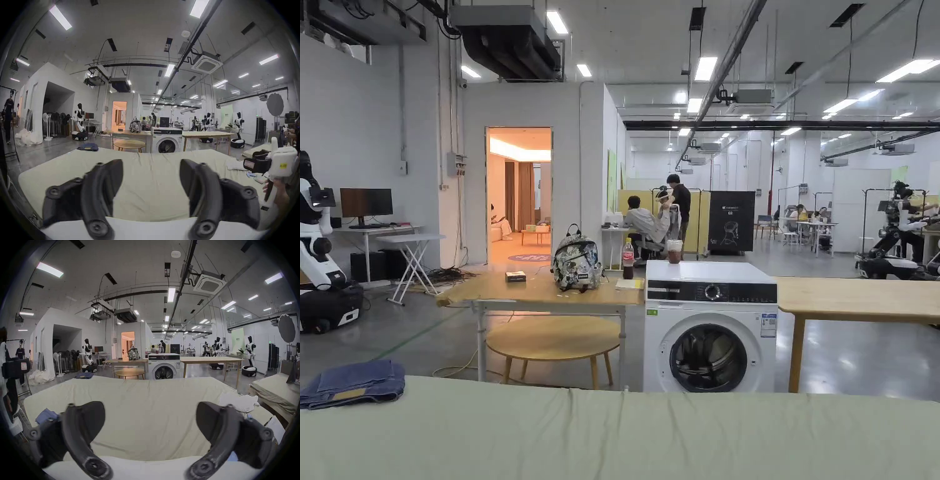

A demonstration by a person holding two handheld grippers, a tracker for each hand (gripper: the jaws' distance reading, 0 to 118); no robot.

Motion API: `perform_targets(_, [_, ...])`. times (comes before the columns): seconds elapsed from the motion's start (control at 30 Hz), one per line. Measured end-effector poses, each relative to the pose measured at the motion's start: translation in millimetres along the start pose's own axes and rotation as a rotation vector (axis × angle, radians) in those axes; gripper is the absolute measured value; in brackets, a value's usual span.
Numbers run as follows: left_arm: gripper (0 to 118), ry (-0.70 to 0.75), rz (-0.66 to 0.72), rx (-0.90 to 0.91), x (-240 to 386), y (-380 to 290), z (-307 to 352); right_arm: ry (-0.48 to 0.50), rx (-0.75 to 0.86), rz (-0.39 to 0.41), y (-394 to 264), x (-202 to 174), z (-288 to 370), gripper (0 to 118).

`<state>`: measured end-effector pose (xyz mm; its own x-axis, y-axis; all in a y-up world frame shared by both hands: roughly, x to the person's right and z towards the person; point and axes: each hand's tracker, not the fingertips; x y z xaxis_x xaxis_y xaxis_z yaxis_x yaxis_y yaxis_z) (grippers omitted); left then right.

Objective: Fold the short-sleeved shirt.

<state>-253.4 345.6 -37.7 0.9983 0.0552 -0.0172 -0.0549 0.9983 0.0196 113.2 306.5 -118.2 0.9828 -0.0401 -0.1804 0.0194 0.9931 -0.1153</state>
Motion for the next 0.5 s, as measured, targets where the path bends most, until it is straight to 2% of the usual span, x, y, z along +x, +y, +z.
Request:
perform_targets(0.07, [91,0.0,0.008,0.004,-0.8,1.0,-0.2,0.006,0.021,0.0,2.2,-2.5,2.6,115])
perform_targets(0.13, [97,0.009,0.017,0.011,-0.6,1.8,-0.2,0.003,0.025,0.002,4.2,-3.7,2.1,115])
perform_targets(0.5, [97,0.07,0.028,0.005,-2.6,3.6,0.7,0.044,0.001,-0.078,3.5,0.0,-0.1,118])
